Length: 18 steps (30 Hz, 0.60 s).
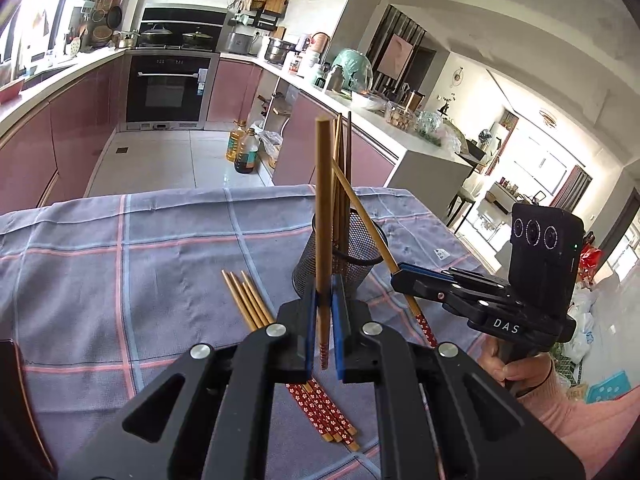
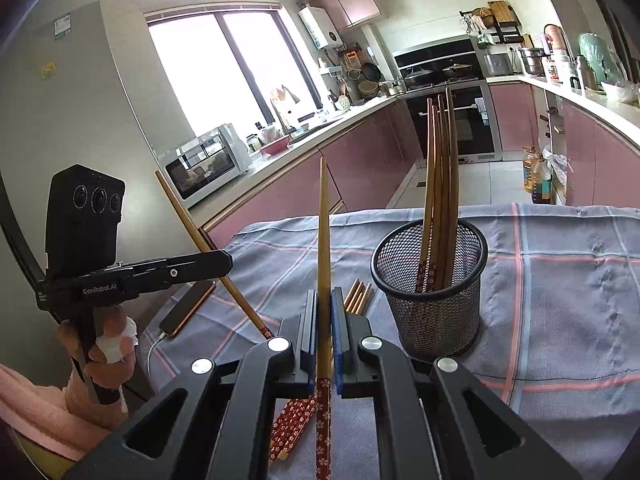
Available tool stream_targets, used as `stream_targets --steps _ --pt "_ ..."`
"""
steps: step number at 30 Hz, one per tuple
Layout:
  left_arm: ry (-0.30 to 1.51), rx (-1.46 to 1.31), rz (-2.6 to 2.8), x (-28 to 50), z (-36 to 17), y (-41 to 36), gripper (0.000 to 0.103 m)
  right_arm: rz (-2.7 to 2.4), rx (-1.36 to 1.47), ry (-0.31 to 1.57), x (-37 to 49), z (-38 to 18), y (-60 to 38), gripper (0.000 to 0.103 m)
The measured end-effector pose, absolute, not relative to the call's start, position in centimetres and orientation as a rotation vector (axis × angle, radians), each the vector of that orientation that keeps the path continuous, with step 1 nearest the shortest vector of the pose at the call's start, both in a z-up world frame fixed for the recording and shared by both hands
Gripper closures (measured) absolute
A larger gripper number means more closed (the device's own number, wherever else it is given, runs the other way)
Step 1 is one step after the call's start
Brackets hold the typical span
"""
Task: Organize utensils
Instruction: 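Lift both held chopsticks upright and carry them over the mesh cup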
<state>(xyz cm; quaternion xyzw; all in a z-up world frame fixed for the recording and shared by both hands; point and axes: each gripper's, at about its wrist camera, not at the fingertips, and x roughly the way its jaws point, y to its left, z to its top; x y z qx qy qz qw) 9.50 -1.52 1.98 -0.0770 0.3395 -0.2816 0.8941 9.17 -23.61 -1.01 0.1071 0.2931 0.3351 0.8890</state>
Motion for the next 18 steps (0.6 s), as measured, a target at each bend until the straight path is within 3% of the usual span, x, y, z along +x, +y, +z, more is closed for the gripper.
stream_targets --steps 11,18 --pt "0.673 -0.161 -0.611 11.3 3.8 -3.1 0.095 0.659 0.236 0.499 9.4 1.3 -24.9 0.097" --pt "0.574 -0.158 -0.611 13.1 7.8 -4.4 0.095 0.58 0.262 0.369 12.4 3.2 -26.3 0.097"
